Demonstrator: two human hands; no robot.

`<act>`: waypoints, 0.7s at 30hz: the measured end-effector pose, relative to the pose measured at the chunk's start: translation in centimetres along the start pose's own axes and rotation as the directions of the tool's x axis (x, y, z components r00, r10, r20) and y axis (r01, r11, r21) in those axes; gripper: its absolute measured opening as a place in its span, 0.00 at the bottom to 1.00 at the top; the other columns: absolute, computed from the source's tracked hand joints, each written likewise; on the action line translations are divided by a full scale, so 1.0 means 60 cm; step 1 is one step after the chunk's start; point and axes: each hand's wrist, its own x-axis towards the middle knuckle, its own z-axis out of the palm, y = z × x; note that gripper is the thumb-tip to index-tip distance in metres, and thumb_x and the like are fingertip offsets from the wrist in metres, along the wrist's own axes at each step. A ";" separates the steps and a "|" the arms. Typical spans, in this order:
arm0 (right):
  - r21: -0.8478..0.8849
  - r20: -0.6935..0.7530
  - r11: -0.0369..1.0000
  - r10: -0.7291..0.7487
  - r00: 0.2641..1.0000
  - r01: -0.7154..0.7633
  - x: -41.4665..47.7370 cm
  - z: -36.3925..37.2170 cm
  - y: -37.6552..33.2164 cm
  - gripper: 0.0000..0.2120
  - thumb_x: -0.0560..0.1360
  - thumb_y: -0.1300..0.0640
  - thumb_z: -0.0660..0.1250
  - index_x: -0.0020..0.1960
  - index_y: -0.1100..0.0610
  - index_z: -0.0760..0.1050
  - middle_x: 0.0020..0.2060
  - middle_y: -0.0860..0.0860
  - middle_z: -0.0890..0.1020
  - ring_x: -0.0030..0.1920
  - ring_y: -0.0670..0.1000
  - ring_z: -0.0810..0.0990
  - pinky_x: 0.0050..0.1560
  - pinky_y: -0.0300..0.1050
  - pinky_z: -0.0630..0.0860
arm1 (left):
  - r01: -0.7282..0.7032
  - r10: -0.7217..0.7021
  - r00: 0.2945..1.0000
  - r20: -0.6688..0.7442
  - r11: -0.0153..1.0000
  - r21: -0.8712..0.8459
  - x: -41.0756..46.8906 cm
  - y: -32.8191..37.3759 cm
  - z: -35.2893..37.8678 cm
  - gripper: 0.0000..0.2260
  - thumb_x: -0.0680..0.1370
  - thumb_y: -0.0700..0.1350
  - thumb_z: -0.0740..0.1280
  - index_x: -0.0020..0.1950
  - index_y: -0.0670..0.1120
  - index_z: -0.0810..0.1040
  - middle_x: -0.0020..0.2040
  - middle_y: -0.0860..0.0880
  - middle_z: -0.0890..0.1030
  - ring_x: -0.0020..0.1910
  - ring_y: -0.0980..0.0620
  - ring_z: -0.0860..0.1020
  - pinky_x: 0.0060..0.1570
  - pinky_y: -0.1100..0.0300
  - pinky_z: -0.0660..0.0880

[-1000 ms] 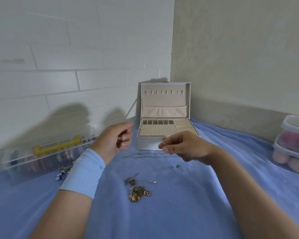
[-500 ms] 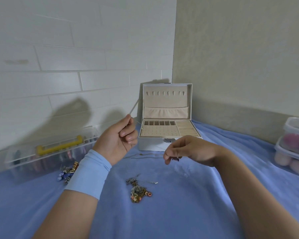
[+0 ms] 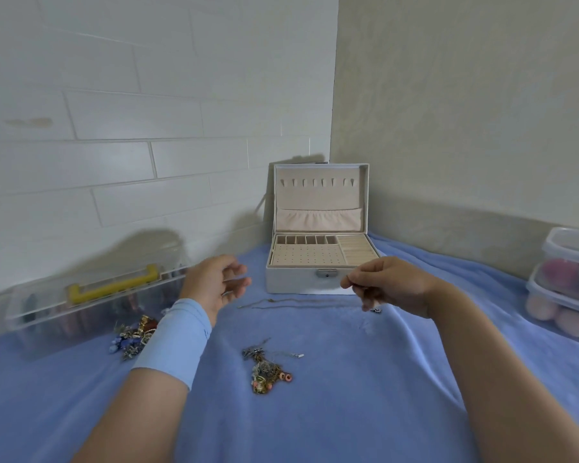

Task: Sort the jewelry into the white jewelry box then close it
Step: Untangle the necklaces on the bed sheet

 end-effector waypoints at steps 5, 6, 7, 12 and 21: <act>-0.300 -0.107 0.947 0.087 0.990 -0.116 -0.010 -0.015 0.005 0.05 0.78 0.61 0.70 0.49 0.59 0.85 0.35 0.56 0.82 0.27 0.51 0.76 0.33 0.41 0.77 | -0.173 0.214 0.974 0.067 0.526 0.833 0.012 -0.022 -0.017 0.09 0.74 0.44 0.63 0.37 0.41 0.76 0.38 0.39 0.81 0.32 0.46 0.73 0.37 0.55 0.70; -0.342 -0.113 0.927 0.121 0.986 -0.153 -0.010 -0.016 0.005 0.04 0.77 0.61 0.71 0.48 0.60 0.84 0.36 0.55 0.84 0.27 0.51 0.77 0.34 0.42 0.78 | -0.166 0.180 0.978 0.101 0.394 0.904 0.011 -0.025 -0.018 0.09 0.73 0.46 0.62 0.38 0.42 0.75 0.38 0.39 0.79 0.33 0.46 0.72 0.37 0.55 0.69; -0.377 -0.113 0.907 0.158 0.981 -0.190 -0.011 -0.017 0.006 0.04 0.77 0.60 0.71 0.47 0.60 0.84 0.36 0.55 0.85 0.27 0.51 0.78 0.34 0.42 0.79 | -0.155 0.129 0.984 0.122 0.286 0.946 0.008 -0.026 -0.017 0.08 0.74 0.47 0.62 0.38 0.45 0.74 0.37 0.41 0.77 0.34 0.47 0.71 0.38 0.56 0.68; -0.558 -0.119 0.769 0.299 0.947 -0.313 -0.011 -0.007 0.007 0.09 0.74 0.55 0.73 0.36 0.56 0.80 0.33 0.51 0.84 0.27 0.50 0.77 0.34 0.41 0.78 | -0.161 0.049 0.985 0.165 -0.068 0.985 -0.005 -0.032 -0.002 0.11 0.79 0.52 0.61 0.44 0.48 0.78 0.44 0.48 0.82 0.42 0.48 0.79 0.39 0.60 0.72; -0.709 -0.211 0.658 0.145 0.967 -0.253 -0.001 0.006 0.009 0.02 0.67 0.57 0.77 0.40 0.53 0.86 0.31 0.45 0.83 0.32 0.44 0.79 0.31 0.33 0.72 | -0.419 0.122 0.903 0.412 0.044 0.907 -0.003 -0.034 0.007 0.07 0.79 0.44 0.64 0.50 0.56 0.78 0.52 0.54 0.77 0.49 0.53 0.76 0.49 0.61 0.70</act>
